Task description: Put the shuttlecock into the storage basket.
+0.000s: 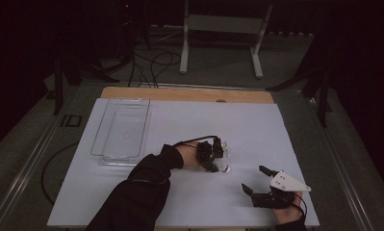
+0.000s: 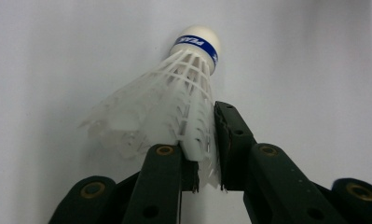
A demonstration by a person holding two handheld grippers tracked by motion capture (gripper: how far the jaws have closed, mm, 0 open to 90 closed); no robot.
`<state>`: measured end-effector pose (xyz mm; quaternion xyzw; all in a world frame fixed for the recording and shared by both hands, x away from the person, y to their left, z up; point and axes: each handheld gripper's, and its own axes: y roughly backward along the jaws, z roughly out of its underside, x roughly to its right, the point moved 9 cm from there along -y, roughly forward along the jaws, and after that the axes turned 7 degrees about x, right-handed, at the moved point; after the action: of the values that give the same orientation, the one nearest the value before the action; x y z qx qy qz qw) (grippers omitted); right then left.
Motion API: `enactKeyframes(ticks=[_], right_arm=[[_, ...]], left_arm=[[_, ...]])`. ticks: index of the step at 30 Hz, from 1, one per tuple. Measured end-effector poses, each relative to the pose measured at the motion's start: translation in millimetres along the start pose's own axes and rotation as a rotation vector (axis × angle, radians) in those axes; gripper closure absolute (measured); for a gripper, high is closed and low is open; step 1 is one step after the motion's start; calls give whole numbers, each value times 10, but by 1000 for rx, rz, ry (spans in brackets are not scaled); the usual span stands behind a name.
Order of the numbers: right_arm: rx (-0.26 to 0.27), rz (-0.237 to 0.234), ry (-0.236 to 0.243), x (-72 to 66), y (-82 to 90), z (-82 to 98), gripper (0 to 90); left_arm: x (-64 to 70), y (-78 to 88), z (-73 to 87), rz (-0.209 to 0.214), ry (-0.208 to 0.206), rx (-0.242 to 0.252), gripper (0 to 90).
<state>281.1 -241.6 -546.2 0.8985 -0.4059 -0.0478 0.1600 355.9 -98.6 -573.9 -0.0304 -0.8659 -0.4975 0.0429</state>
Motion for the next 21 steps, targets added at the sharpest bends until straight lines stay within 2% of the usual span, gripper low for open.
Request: enactKeyframes(ticks=[5, 21], right_arm=[[-1, 0, 0, 1, 0, 0, 99], [1, 2, 0, 3, -2, -2, 99]], left_arm=[[7, 13, -22, 8, 5, 8, 886], [23, 110, 37, 9, 25, -24, 897]])
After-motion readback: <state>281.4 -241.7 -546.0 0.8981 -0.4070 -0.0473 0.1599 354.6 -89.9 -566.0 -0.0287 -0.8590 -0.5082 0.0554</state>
